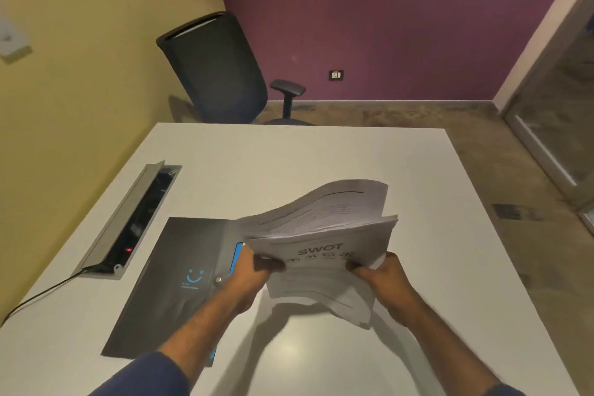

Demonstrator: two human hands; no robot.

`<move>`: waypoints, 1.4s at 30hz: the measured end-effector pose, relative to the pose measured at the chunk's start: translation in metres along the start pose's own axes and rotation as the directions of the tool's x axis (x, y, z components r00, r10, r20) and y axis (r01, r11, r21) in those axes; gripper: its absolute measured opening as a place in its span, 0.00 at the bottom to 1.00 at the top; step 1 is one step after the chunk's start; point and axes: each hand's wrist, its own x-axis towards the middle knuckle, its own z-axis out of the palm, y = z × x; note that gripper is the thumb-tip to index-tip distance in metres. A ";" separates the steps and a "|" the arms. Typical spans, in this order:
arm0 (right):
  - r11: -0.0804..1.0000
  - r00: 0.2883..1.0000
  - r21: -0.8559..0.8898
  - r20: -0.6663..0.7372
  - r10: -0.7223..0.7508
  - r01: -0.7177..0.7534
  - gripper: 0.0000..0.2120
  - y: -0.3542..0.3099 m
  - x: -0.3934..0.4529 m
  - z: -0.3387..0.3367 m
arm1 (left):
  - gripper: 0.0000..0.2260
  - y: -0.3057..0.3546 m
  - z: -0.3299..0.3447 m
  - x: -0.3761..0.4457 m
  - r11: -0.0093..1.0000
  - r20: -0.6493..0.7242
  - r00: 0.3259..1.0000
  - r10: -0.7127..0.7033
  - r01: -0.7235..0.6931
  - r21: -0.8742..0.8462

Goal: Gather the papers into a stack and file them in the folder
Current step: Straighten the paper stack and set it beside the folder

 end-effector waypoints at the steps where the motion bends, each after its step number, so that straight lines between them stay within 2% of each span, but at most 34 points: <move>1: 1.000 1.000 -0.007 -0.010 -0.027 0.027 0.07 -0.001 -0.003 0.000 | 0.18 0.002 -0.003 -0.001 1.000 0.000 1.000 0.008 -0.008 0.010; 4: 0.989 0.989 0.005 0.005 -0.145 0.145 0.11 -0.003 -0.012 0.001 | 0.14 0.008 -0.008 -0.003 0.999 0.049 0.999 -0.022 0.020 0.032; 7: 0.985 0.987 0.065 0.008 -0.159 0.159 0.03 0.002 -0.013 0.000 | 0.05 0.011 -0.010 -0.006 0.999 0.142 0.989 0.032 -0.038 0.035; 10: 0.979 0.979 -0.013 0.000 -0.206 0.206 0.04 -0.001 -0.015 -0.001 | 0.10 0.009 -0.012 -0.005 0.992 0.228 0.966 0.120 -0.125 0.006; 15: 0.974 0.972 0.035 -0.076 -0.221 0.224 0.13 -0.002 -0.016 -0.001 | 0.14 0.013 -0.008 -0.001 0.977 0.262 0.945 0.196 -0.211 0.027; 18: 0.977 0.972 0.028 -0.113 -0.207 0.211 0.15 -0.001 -0.015 0.001 | 0.15 0.014 -0.003 0.000 0.974 0.243 0.945 0.219 -0.226 0.000; 22: 0.978 0.972 0.025 -0.114 -0.204 0.208 0.13 0.002 -0.014 0.001 | 0.10 0.011 0.004 0.003 0.970 0.217 0.952 0.215 -0.234 0.071; 25: 0.977 0.965 -0.006 -0.158 -0.211 0.213 0.12 0.007 -0.015 0.002 | 0.07 0.007 0.008 0.005 0.973 0.111 0.972 0.209 -0.218 0.072; 27: 0.984 0.959 -0.064 -0.222 -0.174 0.164 0.12 0.013 -0.013 0.002 | 0.06 0.008 0.007 0.007 0.982 0.035 0.982 0.188 -0.189 0.010; 29: 0.995 0.945 -0.060 -0.313 -0.092 0.077 0.16 0.020 -0.013 0.002 | 0.05 0.011 0.004 0.010 0.981 -0.014 0.984 0.180 -0.180 -0.069; 32: 0.998 0.920 0.061 -0.389 0.048 -0.026 0.28 0.030 -0.017 0.001 | 0.06 0.021 -0.005 0.016 0.965 -0.090 0.982 0.166 -0.181 -0.190; 34: 0.987 0.939 0.150 -0.330 0.100 -0.053 0.32 0.033 -0.020 0.003 | 0.11 0.027 -0.011 0.018 0.950 -0.093 0.987 0.129 -0.150 -0.275; 36: 0.957 0.973 0.281 -0.188 0.135 -0.078 0.30 0.033 -0.024 0.011 | 0.16 0.031 -0.015 0.021 0.929 -0.055 0.995 0.088 -0.102 -0.356; 39: 0.894 0.982 0.413 0.007 0.188 -0.174 0.27 0.034 -0.026 0.028 | 0.15 0.030 -0.013 0.022 0.844 0.015 1.000 -0.011 0.018 -0.536; 42: 0.816 0.991 0.563 0.039 0.128 -0.127 0.24 0.034 -0.020 0.037 | 0.13 0.023 -0.012 0.022 0.748 0.136 0.982 -0.129 0.187 -0.637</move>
